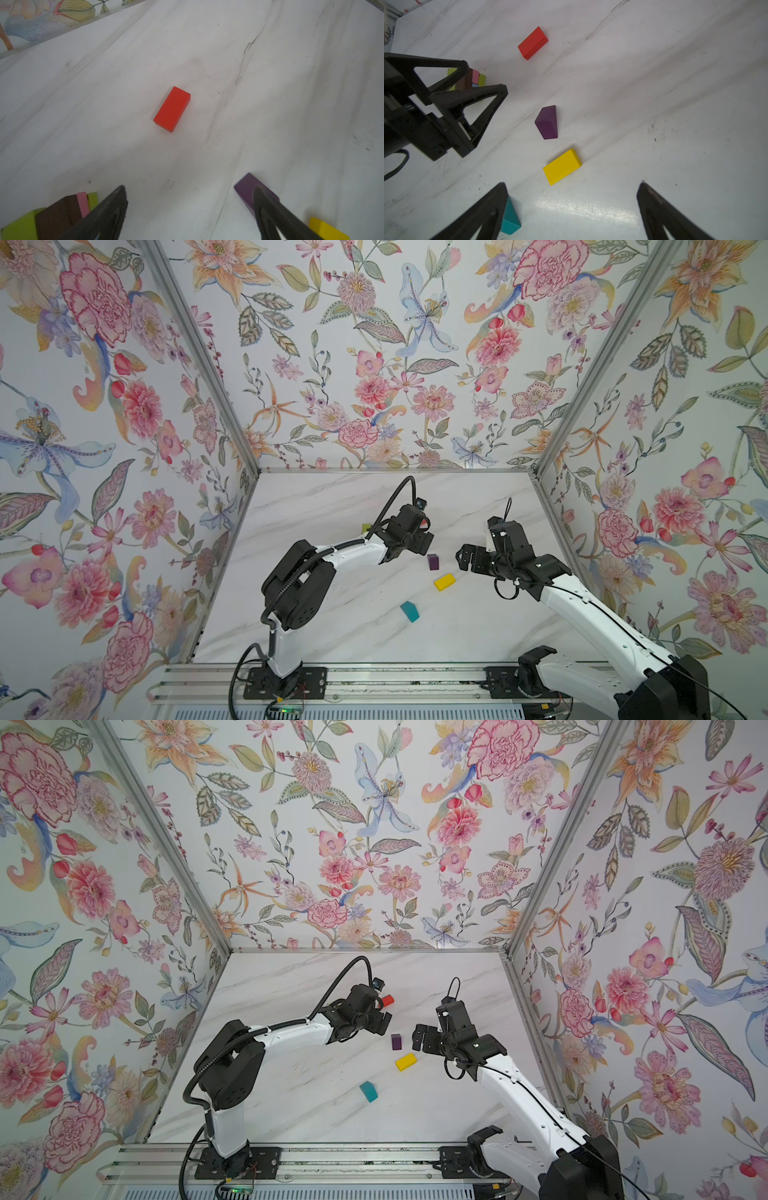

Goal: Build the wood block tower
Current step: 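Move the left gripper over the red block farther from the robot, then lower the open left gripper down around the red block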

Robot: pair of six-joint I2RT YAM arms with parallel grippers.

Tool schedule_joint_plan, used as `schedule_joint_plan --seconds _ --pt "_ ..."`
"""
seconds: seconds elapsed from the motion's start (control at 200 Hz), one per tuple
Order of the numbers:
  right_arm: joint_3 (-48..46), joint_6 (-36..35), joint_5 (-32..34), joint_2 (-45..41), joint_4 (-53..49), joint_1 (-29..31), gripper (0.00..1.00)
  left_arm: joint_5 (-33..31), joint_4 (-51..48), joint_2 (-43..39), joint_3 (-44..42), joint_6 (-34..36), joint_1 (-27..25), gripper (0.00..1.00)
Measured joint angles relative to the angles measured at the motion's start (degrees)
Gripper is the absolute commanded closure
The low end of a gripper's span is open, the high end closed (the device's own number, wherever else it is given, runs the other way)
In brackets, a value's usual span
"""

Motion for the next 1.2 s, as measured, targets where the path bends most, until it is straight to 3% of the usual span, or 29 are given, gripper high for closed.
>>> schedule_joint_plan --seconds 0.62,0.991,1.196 --pt "-0.4 -0.5 -1.8 -3.0 -1.5 -1.4 0.01 3.8 -8.6 15.7 21.6 6.4 5.5 0.11" --pt "-0.7 -0.4 -2.3 -5.0 -1.5 -2.8 0.01 3.2 -10.4 17.2 23.0 -5.9 5.7 0.1" --pt "-0.8 -0.4 -2.6 -5.5 -1.5 -2.9 0.01 -2.3 -11.4 18.9 24.5 -13.2 4.4 0.05"
